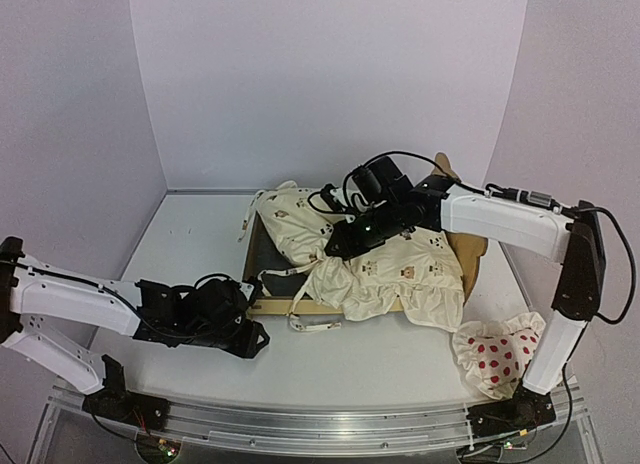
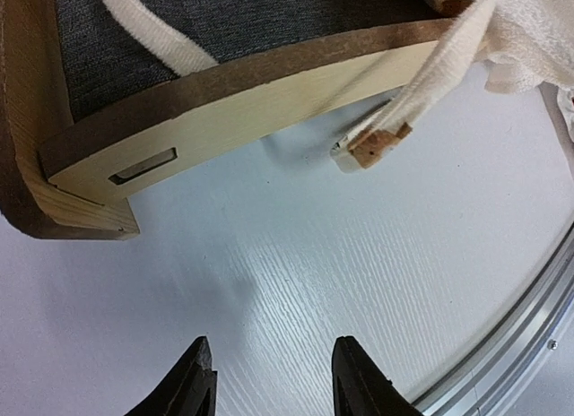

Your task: Set up the pet bed

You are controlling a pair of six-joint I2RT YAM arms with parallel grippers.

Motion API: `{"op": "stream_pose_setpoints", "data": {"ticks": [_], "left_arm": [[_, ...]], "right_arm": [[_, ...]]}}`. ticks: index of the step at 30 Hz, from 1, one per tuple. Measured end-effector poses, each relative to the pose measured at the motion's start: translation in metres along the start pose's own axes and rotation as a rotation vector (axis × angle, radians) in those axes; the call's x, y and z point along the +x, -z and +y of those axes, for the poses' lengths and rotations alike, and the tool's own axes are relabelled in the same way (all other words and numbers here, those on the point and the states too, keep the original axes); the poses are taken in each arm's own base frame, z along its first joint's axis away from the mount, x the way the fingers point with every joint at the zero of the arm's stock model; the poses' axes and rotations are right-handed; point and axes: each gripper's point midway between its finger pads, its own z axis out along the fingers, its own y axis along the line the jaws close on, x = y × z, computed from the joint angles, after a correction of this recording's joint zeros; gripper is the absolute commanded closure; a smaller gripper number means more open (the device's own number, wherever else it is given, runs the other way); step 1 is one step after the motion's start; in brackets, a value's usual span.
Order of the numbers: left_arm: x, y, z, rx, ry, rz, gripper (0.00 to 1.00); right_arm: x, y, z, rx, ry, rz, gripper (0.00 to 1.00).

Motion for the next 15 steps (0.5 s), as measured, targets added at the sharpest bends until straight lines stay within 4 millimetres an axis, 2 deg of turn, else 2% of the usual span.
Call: {"op": "stream_pose_setpoints", "data": {"ticks": [3,15], "left_arm": [[0.001,-0.01,0.002,0.002,0.017,-0.029,0.55],[0.001,-0.064,-0.007,-0.008,0.004,-0.175,0.43]], "right_arm": [[0.004,0.001,0.003,-0.016,-0.002,0.024,1.0],[0.006,-0.004,0.004,-0.023,-0.008,0.059,1.0]]}}
